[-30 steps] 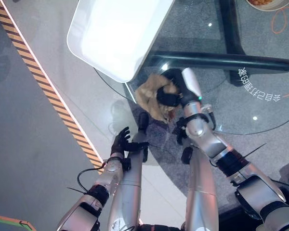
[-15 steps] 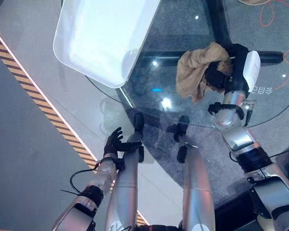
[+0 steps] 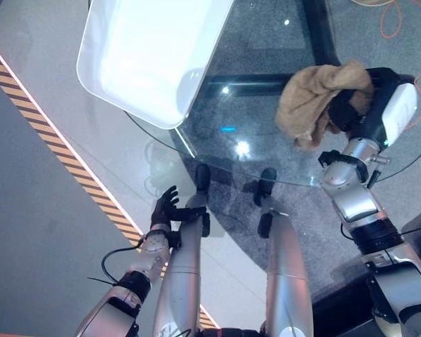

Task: Wipe the table with a cloth and put it in the basket.

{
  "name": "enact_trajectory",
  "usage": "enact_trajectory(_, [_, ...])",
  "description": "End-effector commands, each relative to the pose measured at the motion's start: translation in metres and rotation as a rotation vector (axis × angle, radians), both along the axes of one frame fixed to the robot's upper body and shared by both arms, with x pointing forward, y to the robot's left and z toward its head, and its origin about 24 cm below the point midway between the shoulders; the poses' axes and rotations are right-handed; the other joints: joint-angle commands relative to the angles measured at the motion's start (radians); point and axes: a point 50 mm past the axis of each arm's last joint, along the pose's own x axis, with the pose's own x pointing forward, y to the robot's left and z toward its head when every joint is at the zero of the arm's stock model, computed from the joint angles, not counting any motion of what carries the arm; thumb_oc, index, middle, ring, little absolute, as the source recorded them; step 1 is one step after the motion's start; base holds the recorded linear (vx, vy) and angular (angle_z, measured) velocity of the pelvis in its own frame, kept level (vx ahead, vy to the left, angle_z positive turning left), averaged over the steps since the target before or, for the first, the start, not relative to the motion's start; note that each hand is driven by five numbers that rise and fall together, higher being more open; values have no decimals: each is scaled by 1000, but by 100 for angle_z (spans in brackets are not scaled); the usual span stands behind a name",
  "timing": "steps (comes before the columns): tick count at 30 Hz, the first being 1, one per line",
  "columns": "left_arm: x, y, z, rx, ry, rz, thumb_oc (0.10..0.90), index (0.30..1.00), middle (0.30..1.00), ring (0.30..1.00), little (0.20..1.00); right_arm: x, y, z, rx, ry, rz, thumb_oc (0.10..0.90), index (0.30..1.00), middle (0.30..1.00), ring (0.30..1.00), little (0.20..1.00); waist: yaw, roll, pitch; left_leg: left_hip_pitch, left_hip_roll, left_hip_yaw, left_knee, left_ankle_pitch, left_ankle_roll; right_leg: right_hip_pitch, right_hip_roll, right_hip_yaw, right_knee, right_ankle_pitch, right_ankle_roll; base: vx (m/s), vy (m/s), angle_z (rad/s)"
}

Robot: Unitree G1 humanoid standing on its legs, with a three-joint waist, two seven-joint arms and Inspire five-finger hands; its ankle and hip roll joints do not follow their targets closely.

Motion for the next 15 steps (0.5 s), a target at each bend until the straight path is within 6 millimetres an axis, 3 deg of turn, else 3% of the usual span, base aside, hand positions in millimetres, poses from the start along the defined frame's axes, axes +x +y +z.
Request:
enact_trajectory(1, [-66, 5, -58, -33, 220, 65, 800, 900, 900, 900, 900, -32, -41, 45, -99, -275, -265, 100, 300, 300, 300, 200, -2, 15, -20, 43, -14, 39, -3, -89, 44, 10, 58, -21, -20, 31, 9, 0, 0, 0])
enact_trajectory(8, [-62, 10, -55, -34, 213, 65, 800, 900, 900, 900, 900, -25, -45, 37, -147, -156, -234, 100, 300, 300, 300, 200, -2, 11, -20, 41, -19, 37, -12, -84, 46, 10, 61, -25, -34, 38, 12, 0, 0, 0])
enact_trajectory(15, [-57, 0, -53, -47, 199, 45, 800, 900, 900, 900, 900, -14, -32, 21, -173, -54, -180, 100, 300, 300, 300, 200, 3, 21, -20, 37, -26, 41, -21, -79, 44, 4, 56, -27, -39, 37, 11, 0, 0, 0])
